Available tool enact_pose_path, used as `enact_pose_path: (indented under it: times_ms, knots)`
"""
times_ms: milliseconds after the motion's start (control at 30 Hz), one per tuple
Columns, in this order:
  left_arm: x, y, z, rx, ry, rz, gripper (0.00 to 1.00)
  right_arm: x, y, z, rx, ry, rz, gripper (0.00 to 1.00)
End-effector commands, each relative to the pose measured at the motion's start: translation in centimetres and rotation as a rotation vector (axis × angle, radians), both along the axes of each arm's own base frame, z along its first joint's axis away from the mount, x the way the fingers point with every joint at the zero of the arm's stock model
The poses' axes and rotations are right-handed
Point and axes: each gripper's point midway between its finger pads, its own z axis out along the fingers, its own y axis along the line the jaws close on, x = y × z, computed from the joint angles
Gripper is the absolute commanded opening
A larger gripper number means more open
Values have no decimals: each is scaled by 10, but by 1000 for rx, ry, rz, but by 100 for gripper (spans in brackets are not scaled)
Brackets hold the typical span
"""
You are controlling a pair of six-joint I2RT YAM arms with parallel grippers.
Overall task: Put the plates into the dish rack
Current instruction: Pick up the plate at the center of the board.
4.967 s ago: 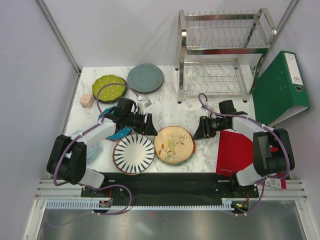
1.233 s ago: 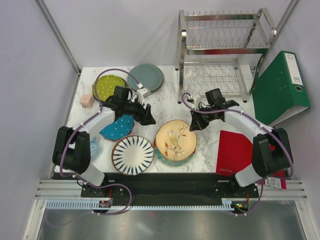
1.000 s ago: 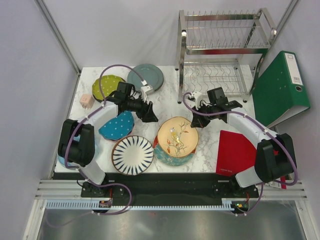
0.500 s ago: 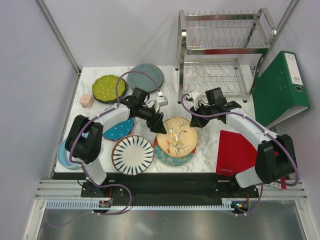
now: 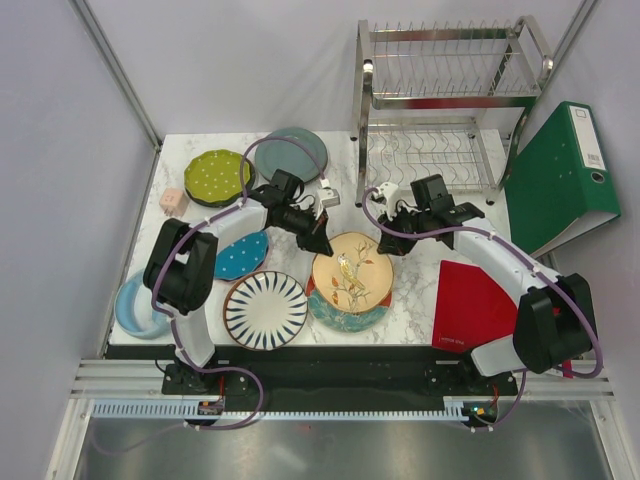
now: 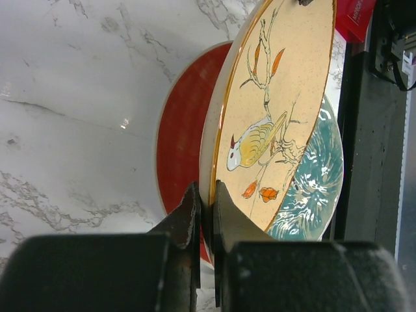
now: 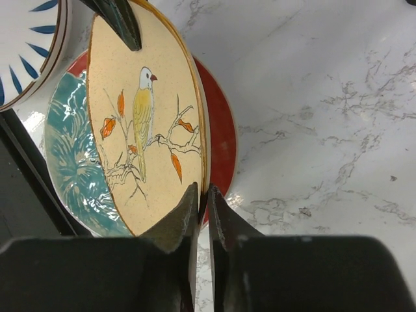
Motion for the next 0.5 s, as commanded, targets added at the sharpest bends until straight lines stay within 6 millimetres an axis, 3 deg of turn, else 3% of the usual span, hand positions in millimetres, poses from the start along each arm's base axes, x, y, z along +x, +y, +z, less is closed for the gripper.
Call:
enact_pose_path:
  times_ms: [0, 67, 133, 467]
  knots:
    - [-2, -5, 21, -62, -87, -87, 2, -1, 16, 25, 79, -52, 102, 25]
    - [2, -4, 24, -54, -126, -89, 2, -7, 20, 19, 98, -9, 120, 37]
    - [4, -5, 28, -57, -140, -87, 2, -13, 22, 12, 109, 34, 136, 40]
    - [15, -11, 46, -87, -180, -72, 2, -16, 26, -8, 100, 146, 167, 42]
